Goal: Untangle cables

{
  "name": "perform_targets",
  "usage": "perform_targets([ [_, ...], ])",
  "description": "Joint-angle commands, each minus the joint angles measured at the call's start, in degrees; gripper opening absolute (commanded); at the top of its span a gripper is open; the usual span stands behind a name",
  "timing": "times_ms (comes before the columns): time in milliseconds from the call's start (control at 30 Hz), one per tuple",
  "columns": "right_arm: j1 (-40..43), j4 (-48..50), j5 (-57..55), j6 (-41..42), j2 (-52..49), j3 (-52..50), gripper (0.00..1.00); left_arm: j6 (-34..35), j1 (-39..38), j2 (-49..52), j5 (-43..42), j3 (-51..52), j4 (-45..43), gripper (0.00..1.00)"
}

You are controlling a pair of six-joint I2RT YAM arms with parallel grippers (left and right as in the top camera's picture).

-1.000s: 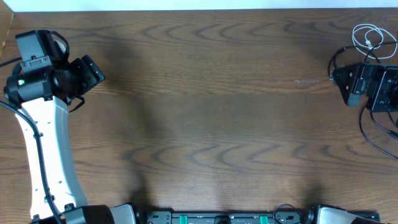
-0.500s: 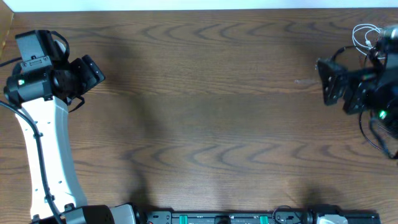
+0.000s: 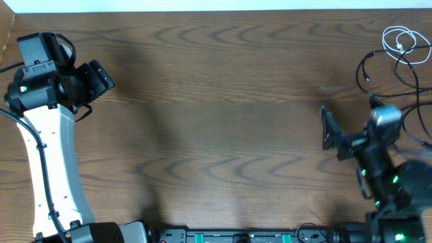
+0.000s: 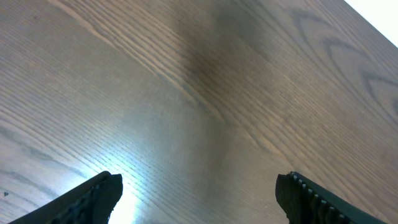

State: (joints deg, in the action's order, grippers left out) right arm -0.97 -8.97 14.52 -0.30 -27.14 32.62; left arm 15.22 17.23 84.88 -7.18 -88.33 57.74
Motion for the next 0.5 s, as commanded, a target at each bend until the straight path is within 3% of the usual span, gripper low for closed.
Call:
perform_targets([
  [0, -0.8, 6.0, -0.8, 0.0, 7.6, -10.2, 0.99, 0.3, 0.0, 0.5, 0.1, -0.6, 0.1, 0.84],
  [167, -1.7, 13.4, -0.9, 0.0, 17.1, -21.7, 0.99, 0.3, 0.0, 0.5, 0.1, -0.6, 0.1, 0.84],
  [467, -1.8, 14.3, -0.9, 0.0, 25.7, -31.8, 0.99, 0.3, 0.0, 0.5, 0.1, -0.6, 0.1, 0.84],
])
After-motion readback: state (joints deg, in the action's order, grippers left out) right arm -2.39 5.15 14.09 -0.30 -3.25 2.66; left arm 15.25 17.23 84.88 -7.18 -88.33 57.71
